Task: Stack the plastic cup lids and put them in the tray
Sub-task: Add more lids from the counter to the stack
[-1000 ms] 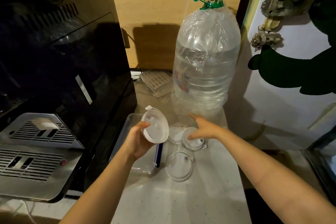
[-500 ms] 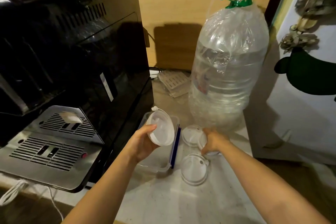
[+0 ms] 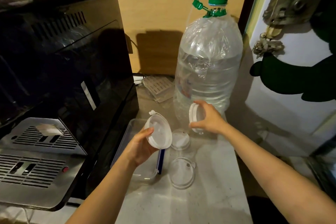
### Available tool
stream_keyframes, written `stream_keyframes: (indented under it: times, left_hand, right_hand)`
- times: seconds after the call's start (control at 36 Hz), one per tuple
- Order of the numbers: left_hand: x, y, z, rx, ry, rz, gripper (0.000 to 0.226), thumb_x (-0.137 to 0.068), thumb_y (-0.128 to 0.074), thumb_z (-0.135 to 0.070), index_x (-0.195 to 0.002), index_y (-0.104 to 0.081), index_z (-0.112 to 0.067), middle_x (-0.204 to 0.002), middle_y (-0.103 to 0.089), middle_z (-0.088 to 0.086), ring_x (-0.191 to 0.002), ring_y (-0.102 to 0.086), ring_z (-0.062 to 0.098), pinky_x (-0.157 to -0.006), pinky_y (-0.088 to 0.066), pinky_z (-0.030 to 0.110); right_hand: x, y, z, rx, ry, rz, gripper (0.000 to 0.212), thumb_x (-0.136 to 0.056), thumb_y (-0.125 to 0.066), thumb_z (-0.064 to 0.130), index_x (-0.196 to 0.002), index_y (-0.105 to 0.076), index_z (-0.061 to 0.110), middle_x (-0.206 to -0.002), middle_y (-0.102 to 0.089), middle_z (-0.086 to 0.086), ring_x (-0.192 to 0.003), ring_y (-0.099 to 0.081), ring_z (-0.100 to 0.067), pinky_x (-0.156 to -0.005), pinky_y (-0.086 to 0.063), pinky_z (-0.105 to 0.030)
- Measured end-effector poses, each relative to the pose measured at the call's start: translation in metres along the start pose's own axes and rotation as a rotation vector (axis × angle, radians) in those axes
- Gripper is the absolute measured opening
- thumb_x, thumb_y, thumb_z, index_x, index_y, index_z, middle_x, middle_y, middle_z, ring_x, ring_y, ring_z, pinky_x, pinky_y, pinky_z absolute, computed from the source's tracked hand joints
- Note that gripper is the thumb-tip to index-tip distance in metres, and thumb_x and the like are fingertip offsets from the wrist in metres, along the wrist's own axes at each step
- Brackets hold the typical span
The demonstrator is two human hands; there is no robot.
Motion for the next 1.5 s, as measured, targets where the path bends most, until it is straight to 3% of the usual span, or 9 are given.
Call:
stream_keyframes:
  times: [0.22, 0.33, 0.5, 0.64, 0.86, 1.03, 1.14, 1.25, 1.5]
  left_hand:
    - [-0.019, -0.025, 0.003, 0.078, -0.003, 0.078, 0.093, -0.02, -0.09, -0.041, -0.104, -0.057, -0.017, -0.08, -0.075, 0.002, -0.073, -0.071, 0.017, -0.061, -0.057, 0.029]
    - [-0.026, -0.033, 0.006, 0.127, -0.008, 0.081, 0.095, -0.023, -0.09, -0.042, -0.109, -0.058, -0.016, -0.094, -0.068, 0.006, -0.082, -0.065, 0.02, -0.06, -0.057, 0.029]
    - [-0.033, -0.042, 0.01, 0.14, -0.039, 0.117, 0.089, -0.032, -0.088, -0.049, -0.11, -0.059, -0.019, -0.104, -0.064, 0.007, -0.093, -0.06, 0.021, -0.07, -0.057, 0.032]
    - [-0.034, -0.046, 0.008, 0.177, -0.07, 0.147, 0.087, -0.032, -0.088, -0.047, -0.107, -0.06, -0.013, -0.094, -0.072, 0.008, -0.085, -0.067, 0.018, -0.069, -0.058, 0.029]
    - [-0.034, -0.042, 0.002, 0.167, -0.106, 0.148, 0.09, -0.034, -0.088, -0.046, -0.11, -0.056, -0.012, -0.093, -0.074, 0.007, -0.088, -0.069, 0.019, -0.069, -0.057, 0.029]
    - [-0.031, -0.043, -0.002, 0.117, -0.14, 0.147, 0.094, -0.032, -0.09, -0.043, -0.112, -0.054, -0.01, -0.091, -0.073, 0.006, -0.085, -0.07, 0.017, -0.067, -0.057, 0.027]
    - [-0.03, -0.042, -0.004, 0.08, -0.159, 0.146, 0.098, -0.031, -0.09, -0.043, -0.115, -0.052, -0.01, -0.092, -0.072, 0.005, -0.087, -0.069, 0.017, -0.069, -0.057, 0.026]
    - [-0.03, -0.042, -0.005, 0.041, -0.186, 0.147, 0.096, -0.032, -0.089, -0.044, -0.115, -0.052, -0.012, -0.095, -0.07, 0.006, -0.089, -0.068, 0.017, -0.072, -0.057, 0.027]
    - [-0.032, -0.039, -0.003, -0.017, -0.196, 0.126, 0.098, -0.033, -0.088, -0.046, -0.118, -0.048, -0.016, -0.102, -0.063, 0.01, -0.089, -0.068, 0.017, -0.073, -0.057, 0.029]
  right_hand:
    - [0.031, 0.035, 0.048, -0.519, 0.139, -0.142, 0.077, -0.059, -0.081, 0.019, -0.114, -0.028, 0.03, -0.116, -0.038, -0.004, -0.103, -0.047, -0.02, -0.084, -0.043, -0.031]
    - [0.039, 0.024, 0.048, -0.618, 0.093, -0.184, 0.073, -0.066, -0.079, 0.006, -0.111, -0.025, 0.022, -0.116, -0.04, -0.007, -0.1, -0.049, -0.017, -0.088, -0.047, -0.03]
    - [0.052, -0.007, 0.046, -0.8, 0.029, -0.225, 0.074, -0.049, -0.072, 0.018, -0.109, -0.03, 0.015, -0.104, -0.047, 0.005, -0.088, -0.053, -0.003, -0.066, -0.05, -0.012]
    - [0.053, -0.03, 0.044, -0.908, 0.013, -0.189, 0.069, -0.044, -0.077, 0.021, -0.097, -0.034, 0.022, -0.112, -0.049, 0.001, -0.094, -0.055, -0.006, -0.074, -0.051, -0.021]
    - [0.05, -0.037, 0.046, -0.815, 0.003, -0.051, 0.115, -0.038, -0.078, 0.032, -0.138, -0.022, 0.018, -0.127, -0.045, 0.003, -0.117, -0.048, -0.015, -0.091, -0.047, -0.027]
    - [0.05, -0.038, 0.048, -0.716, -0.02, 0.008, 0.101, -0.05, -0.077, 0.025, -0.14, -0.031, 0.023, -0.133, -0.046, 0.003, -0.123, -0.048, -0.015, -0.101, -0.045, -0.033]
    - [0.047, -0.04, 0.049, -0.647, -0.026, 0.018, 0.088, -0.04, -0.084, 0.04, -0.121, -0.05, 0.03, -0.129, -0.054, -0.003, -0.117, -0.055, -0.017, -0.099, -0.049, -0.04]
    - [0.044, -0.036, 0.053, -0.615, -0.021, 0.004, 0.057, -0.048, -0.083, 0.025, -0.097, -0.056, 0.034, -0.116, -0.063, -0.006, -0.106, -0.062, -0.018, -0.09, -0.053, -0.036]
    - [0.039, -0.029, 0.056, -0.448, -0.114, 0.041, 0.073, -0.056, -0.086, 0.03, -0.117, -0.05, 0.015, -0.113, -0.062, 0.0, -0.103, -0.06, -0.015, -0.092, -0.051, -0.032]
Point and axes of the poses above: each hand's wrist, its own x-axis away from the middle knuckle, its own y-axis out of the back of the hand, z = x × y, the point moved 2 cm from there along -x, towards the middle knuckle
